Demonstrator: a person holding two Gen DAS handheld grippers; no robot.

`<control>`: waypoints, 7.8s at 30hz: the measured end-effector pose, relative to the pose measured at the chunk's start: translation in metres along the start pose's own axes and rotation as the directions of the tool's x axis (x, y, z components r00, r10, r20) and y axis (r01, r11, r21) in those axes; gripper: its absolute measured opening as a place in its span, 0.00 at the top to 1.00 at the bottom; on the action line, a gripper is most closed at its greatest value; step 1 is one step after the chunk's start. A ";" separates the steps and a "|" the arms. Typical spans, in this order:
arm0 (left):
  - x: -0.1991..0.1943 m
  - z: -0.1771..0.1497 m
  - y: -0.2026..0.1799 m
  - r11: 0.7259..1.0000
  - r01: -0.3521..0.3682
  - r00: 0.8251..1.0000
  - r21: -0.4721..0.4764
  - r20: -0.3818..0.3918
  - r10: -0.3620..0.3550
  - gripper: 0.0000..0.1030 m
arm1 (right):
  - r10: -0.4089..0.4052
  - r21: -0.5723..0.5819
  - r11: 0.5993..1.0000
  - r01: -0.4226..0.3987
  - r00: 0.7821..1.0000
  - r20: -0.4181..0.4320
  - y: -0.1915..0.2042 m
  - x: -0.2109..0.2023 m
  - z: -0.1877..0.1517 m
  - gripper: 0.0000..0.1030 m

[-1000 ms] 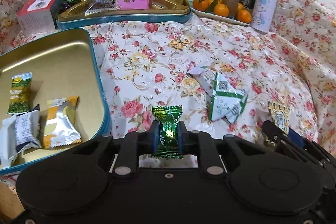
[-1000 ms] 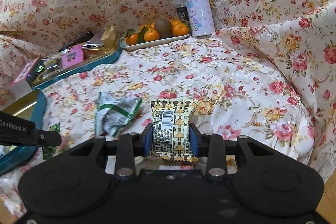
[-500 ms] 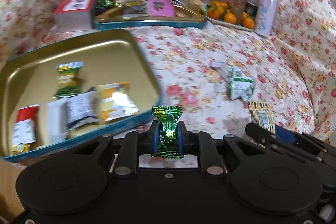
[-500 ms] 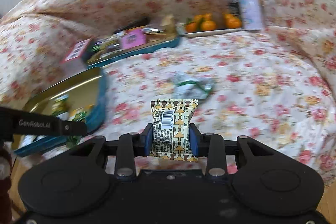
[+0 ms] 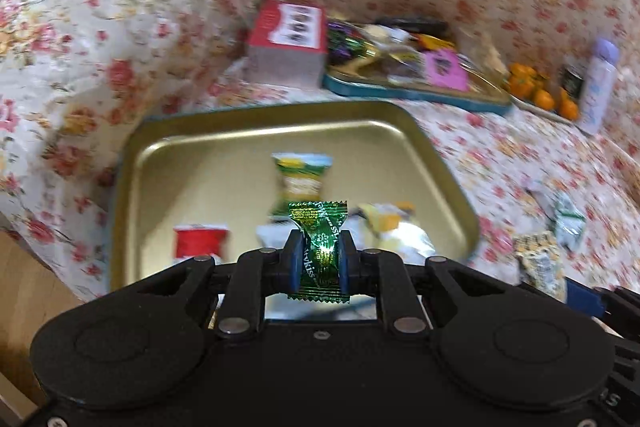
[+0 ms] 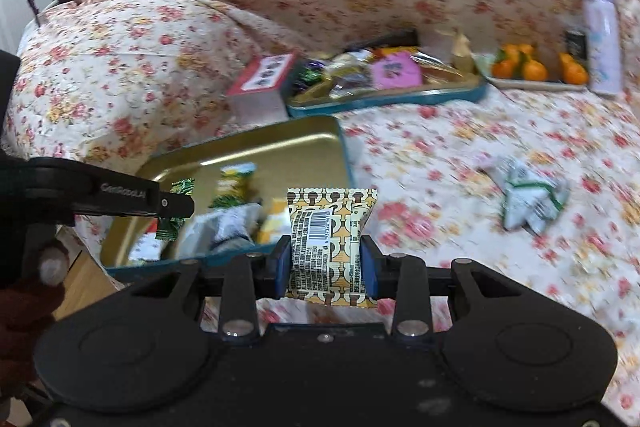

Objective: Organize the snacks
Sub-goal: 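Carry the green candy and patterned packet over the gold tin tray with both tools, then open the left tool to drop the green candy while the right tool releases the patterned packet into the tray, then move both tools back toward the white-green packets on the quilt, then grasp the white-green crumpled snack bag with the right tool, then grasp the white Hawthorn strip packet with the left tool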

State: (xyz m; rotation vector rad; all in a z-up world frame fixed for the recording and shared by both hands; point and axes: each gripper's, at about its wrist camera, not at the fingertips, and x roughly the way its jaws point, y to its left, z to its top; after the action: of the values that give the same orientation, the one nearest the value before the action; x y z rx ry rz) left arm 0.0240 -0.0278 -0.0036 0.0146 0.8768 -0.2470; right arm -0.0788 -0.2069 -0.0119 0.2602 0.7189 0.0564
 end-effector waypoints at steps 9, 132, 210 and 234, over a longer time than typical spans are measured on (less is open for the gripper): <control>0.021 0.025 0.045 0.993 -0.046 0.998 -0.107 0.031 0.049 0.77 | 0.015 -0.073 0.997 -0.013 0.999 0.030 0.031 0.035 0.033 0.64; 0.061 -0.052 -0.189 0.966 0.122 0.985 0.229 -0.144 -0.090 0.69 | -0.304 -0.023 0.951 0.309 0.945 0.124 -0.131 0.005 0.005 0.49; 0.063 -0.029 -0.206 0.975 0.108 0.987 0.193 -0.140 -0.082 0.45 | -0.355 0.034 0.935 0.354 0.924 0.141 -0.229 0.055 0.026 0.53; 0.106 0.026 -0.260 0.985 0.136 0.982 0.103 -0.144 -0.120 0.45 | -0.300 0.199 0.944 0.264 0.938 0.176 -0.254 0.054 0.025 0.54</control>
State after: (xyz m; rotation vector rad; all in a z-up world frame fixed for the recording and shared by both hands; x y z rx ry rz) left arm 0.0515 -0.3057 -0.0443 0.0806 1.0016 -0.4199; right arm -0.0315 -0.4499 -0.0931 0.3207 0.5504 -0.3056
